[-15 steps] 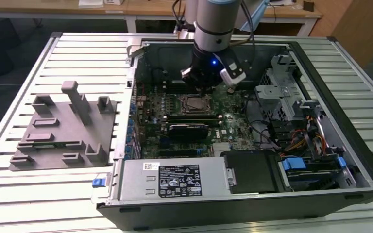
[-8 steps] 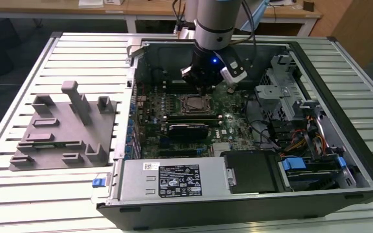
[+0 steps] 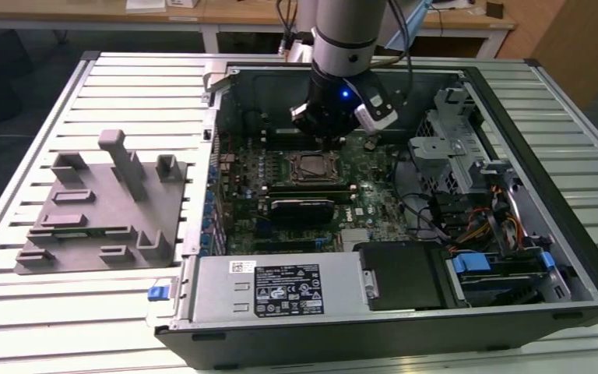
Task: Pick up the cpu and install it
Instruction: 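Install the second cpu locking lever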
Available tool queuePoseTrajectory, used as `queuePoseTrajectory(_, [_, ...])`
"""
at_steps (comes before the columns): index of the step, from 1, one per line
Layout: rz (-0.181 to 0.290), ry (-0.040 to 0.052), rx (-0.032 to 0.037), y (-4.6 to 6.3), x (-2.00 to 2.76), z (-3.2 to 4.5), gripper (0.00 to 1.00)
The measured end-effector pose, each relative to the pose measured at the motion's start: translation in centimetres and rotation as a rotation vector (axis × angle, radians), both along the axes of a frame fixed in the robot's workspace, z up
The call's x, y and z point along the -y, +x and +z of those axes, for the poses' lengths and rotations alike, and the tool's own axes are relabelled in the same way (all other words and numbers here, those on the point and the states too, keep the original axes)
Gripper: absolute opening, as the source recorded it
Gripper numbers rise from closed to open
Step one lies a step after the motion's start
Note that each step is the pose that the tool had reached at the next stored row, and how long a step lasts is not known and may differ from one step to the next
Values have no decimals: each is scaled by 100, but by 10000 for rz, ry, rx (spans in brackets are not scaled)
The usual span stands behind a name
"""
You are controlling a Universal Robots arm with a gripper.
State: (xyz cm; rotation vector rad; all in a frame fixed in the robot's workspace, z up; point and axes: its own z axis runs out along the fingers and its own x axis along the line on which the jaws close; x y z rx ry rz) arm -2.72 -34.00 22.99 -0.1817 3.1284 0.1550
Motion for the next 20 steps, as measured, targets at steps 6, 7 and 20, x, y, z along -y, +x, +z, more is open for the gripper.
queuePoseTrajectory(6, [-1, 0, 0, 0, 39, 0, 11])
queuePoseTrajectory(7, [-1, 0, 0, 0, 46, 0, 11])
queuePoseTrajectory(20, [-1, 0, 0, 0, 145, 19, 11])
